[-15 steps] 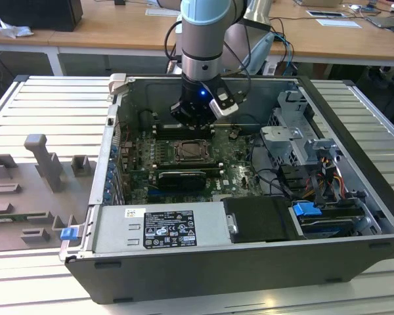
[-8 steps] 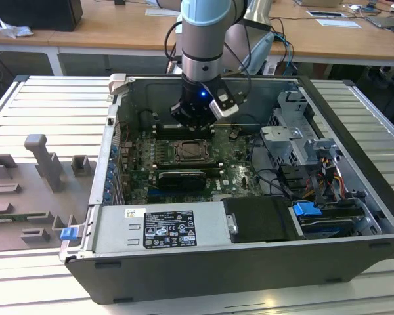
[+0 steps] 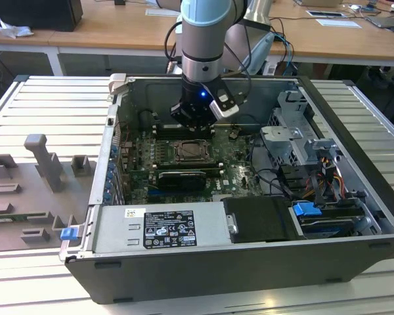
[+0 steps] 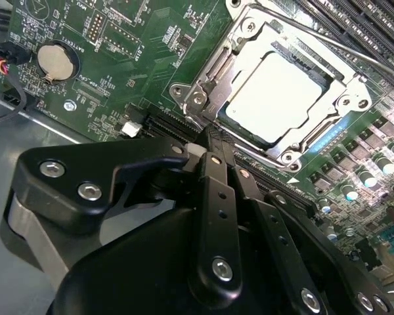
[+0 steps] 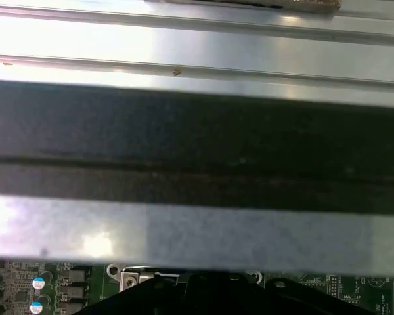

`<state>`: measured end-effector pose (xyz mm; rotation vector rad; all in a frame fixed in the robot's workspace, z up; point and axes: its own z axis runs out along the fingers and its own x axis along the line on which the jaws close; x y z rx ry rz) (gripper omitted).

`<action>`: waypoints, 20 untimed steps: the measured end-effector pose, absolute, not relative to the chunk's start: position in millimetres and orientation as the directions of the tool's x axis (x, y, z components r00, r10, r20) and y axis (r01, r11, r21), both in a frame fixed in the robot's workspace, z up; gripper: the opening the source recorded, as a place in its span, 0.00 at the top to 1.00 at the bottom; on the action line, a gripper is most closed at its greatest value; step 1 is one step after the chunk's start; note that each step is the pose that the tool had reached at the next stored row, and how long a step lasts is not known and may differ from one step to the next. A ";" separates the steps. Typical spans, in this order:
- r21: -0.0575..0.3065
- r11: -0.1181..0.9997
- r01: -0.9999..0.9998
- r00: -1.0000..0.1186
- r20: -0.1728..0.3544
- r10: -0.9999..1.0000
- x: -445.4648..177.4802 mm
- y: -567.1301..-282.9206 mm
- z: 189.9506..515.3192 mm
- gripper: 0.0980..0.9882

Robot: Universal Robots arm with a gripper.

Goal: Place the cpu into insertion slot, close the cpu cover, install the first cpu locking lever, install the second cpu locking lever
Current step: 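Install the second cpu locking lever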

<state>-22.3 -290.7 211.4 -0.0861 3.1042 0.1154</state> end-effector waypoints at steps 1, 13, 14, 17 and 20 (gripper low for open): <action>0.073 0.996 -0.057 -0.998 -0.036 -0.054 -22.3 -291.4 211.4 0.99; 0.073 0.996 -0.057 -0.998 -0.036 -0.054 -22.3 -295.0 226.0 0.99; 0.074 0.996 -0.057 -0.998 -0.036 -0.054 -22.3 -295.3 226.1 0.99; 0.073 0.996 -0.057 -0.998 -0.036 -0.054 -22.9 -298.8 226.2 0.99; 0.073 0.996 -0.057 -0.998 -0.036 -0.054 -23.2 -303.6 225.9 0.99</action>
